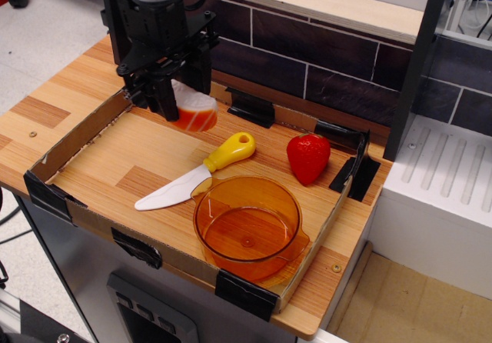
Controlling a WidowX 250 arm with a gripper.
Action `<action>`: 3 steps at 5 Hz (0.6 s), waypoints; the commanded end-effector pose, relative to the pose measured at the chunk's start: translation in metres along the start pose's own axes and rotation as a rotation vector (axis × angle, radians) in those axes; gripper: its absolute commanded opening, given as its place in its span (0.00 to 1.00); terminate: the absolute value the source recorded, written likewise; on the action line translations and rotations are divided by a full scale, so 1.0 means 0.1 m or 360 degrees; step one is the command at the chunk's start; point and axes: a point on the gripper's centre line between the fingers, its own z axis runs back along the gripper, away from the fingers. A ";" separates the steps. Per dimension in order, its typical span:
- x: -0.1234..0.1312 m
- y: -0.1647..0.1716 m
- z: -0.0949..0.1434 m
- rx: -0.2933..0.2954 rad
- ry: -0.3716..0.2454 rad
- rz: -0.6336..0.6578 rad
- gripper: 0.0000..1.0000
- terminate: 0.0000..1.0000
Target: Take sushi out of pot
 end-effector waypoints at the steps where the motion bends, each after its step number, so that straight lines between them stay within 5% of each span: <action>1: 0.39 -0.16 -0.01 -0.0001 -0.0097 -0.0005 0.00 0.00; 3: 0.61 -0.17 -0.16 0.0015 -0.0097 -0.0487 0.00 0.00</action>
